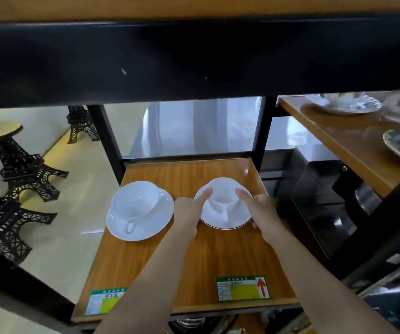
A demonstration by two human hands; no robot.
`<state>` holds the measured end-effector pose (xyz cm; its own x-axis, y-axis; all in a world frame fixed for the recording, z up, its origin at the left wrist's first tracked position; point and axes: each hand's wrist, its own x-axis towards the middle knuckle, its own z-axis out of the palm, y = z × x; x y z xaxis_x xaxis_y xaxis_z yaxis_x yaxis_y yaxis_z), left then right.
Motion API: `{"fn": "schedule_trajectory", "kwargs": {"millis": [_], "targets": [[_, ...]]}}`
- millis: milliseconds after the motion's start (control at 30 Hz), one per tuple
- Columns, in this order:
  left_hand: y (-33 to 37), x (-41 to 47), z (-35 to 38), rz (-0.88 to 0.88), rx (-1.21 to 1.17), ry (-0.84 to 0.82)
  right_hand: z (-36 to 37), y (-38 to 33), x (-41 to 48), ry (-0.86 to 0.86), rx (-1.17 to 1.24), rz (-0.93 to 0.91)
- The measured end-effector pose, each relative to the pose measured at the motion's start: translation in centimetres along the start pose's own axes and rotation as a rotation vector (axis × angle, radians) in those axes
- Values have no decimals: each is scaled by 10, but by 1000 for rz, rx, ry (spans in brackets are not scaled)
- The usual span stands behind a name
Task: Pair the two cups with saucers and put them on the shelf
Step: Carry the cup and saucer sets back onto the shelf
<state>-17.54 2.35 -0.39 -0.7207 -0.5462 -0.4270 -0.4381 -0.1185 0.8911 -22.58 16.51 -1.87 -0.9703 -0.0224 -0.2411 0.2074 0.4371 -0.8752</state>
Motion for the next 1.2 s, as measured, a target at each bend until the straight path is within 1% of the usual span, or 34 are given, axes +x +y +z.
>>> {"fn": "schedule_trajectory", "kwargs": {"millis": [100,233,333,400,433,500,567,600,667,800,867,1033,1200], "targets": [[2,3,3,8,36,1,0,-1,2,2,-31,-13],[4,-1,5,33,88,-21,-3,-1,1,19,-136,-49],[5,-5,4,50,104,-24,-9,-2,-4,110,-165,-76],[0,-4,4,147,172,32,-13,-1,-9,185,-111,-165],[-2,-5,2,217,186,64,-15,-1,-12,189,-83,-218],[-6,-9,-1,345,100,40,-15,-1,-16,138,-69,-296],[-8,-11,-4,425,-9,-76,-14,-1,-19,69,-111,-332],[-10,-11,-6,451,-24,-138,-14,-1,-20,38,-135,-345],[-16,-9,-7,487,38,-230,-15,-1,-22,-26,-151,-356],[-25,2,-6,589,220,-325,-18,-1,-25,-82,-123,-367],[-26,6,-5,634,253,-321,-18,-3,-25,-91,-114,-369],[-26,9,-3,651,265,-189,-15,-2,-22,-84,-136,-378],[-22,5,-3,644,279,-168,-14,0,-18,-100,-215,-402]]}}
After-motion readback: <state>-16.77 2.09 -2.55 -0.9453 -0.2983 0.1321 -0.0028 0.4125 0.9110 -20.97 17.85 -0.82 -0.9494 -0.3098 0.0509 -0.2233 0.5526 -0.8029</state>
